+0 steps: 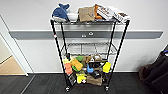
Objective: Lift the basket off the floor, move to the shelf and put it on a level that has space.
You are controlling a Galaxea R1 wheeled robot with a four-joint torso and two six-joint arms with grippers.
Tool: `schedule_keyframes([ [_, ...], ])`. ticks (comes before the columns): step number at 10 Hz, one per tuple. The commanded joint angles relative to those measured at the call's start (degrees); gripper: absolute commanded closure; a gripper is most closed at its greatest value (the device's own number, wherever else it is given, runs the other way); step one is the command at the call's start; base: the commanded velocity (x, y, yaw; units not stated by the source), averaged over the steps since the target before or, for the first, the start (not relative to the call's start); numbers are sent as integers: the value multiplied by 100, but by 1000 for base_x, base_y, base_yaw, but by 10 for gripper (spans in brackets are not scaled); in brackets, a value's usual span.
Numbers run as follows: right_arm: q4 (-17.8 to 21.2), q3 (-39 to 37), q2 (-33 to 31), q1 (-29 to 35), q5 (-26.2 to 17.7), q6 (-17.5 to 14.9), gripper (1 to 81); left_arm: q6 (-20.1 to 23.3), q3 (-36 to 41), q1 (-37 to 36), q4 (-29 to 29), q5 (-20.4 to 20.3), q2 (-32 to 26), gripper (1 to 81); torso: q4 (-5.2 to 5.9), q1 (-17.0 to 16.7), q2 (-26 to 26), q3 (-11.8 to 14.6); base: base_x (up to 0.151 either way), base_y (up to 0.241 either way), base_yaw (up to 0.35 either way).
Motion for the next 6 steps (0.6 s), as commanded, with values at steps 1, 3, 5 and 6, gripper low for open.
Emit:
schedule_keyframes([
  [1,44,54,-123,312,-270,7,10,-7,61,-578,-66,401,-138,10,-543,362,-562,0,0,0,0],
  [3,35,54,-123,330,-270,7,10,-7,17,-649,-119,401,-128,10,-315,568,-901,0,0,0,0],
  [5,26,80,-114,366,-279,7,10,-94,52,-745,-145,340,-173,10,-470,734,-1176,2,0,0,0],
  [6,18,98,-114,374,-279,7,10,-156,70,-771,-145,340,-156,10,-477,852,-1364,-502,0,0,0],
])
